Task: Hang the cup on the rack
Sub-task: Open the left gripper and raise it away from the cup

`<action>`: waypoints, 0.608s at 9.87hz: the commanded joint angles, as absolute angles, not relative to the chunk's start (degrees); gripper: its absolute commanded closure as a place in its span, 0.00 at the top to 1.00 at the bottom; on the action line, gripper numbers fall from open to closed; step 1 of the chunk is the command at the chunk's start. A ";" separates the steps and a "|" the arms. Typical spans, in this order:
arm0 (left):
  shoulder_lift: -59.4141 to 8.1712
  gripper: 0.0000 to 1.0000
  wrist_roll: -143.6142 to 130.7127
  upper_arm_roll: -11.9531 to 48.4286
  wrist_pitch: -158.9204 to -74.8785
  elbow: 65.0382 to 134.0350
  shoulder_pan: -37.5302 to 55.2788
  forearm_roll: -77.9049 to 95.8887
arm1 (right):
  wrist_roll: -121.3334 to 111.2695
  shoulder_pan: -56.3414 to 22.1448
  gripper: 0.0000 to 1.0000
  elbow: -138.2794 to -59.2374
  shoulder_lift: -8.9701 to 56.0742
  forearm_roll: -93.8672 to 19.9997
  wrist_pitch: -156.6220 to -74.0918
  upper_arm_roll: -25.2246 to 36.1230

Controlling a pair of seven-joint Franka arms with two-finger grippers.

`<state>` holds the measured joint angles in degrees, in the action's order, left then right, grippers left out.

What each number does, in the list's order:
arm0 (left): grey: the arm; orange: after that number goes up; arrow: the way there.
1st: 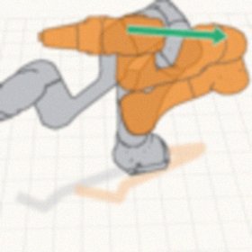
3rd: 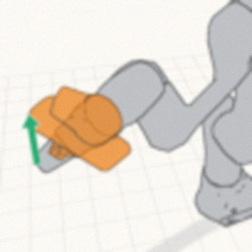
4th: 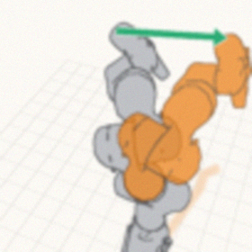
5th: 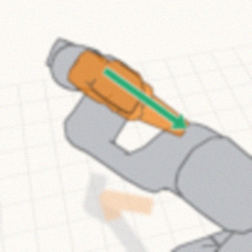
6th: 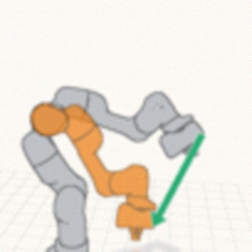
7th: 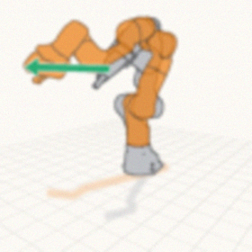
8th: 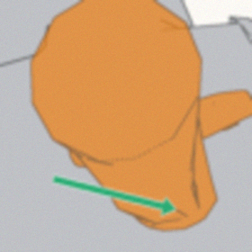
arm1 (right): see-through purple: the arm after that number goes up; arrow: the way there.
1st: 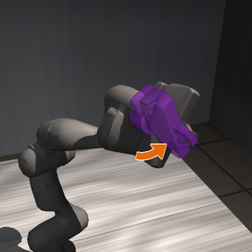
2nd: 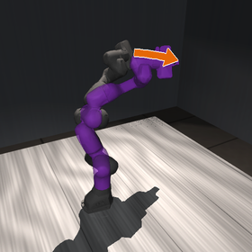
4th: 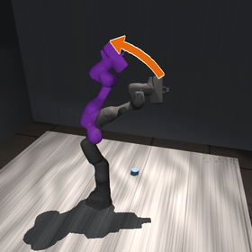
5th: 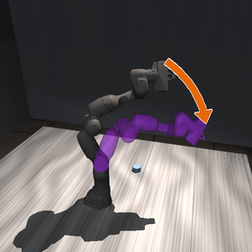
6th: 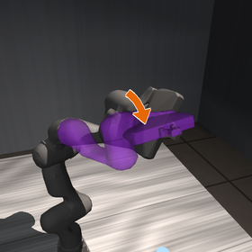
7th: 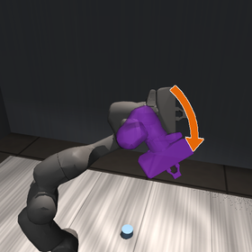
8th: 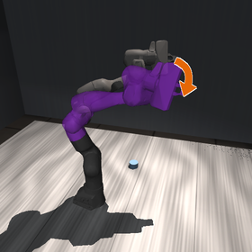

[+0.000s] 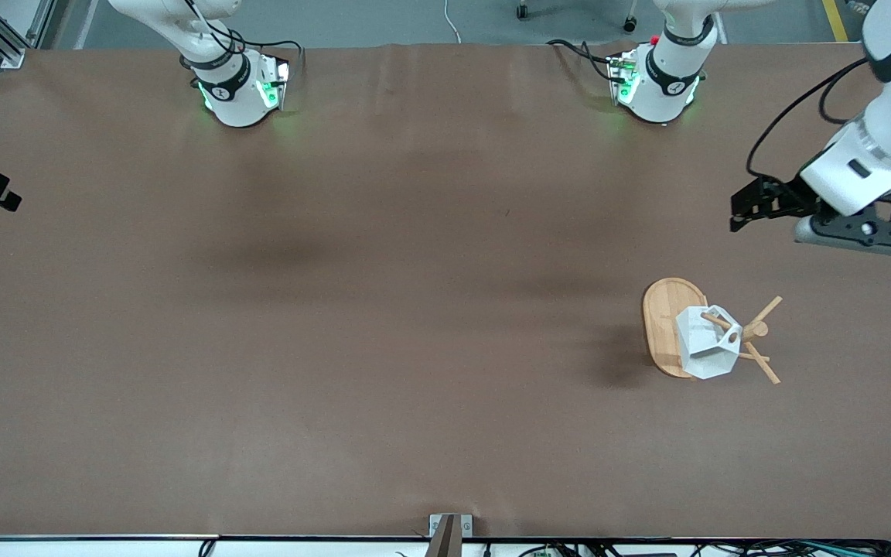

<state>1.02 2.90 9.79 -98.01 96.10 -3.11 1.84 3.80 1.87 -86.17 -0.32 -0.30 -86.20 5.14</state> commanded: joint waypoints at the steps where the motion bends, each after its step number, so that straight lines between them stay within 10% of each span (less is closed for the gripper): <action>1: 0.70 1.00 2.20 9.84 -92.92 93.18 -2.81 0.27 | 2.55 1.85 1.00 -87.19 -1.32 0.79 -86.48 5.01; 6: 4.57 1.00 -3.43 7.30 -87.02 94.04 -1.14 -0.09 | 2.46 1.85 1.00 -87.19 -1.32 0.70 -86.48 5.01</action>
<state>3.86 -2.67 8.52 -87.85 92.02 -2.20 1.21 2.97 1.87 -86.18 -0.31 -0.30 -86.20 5.13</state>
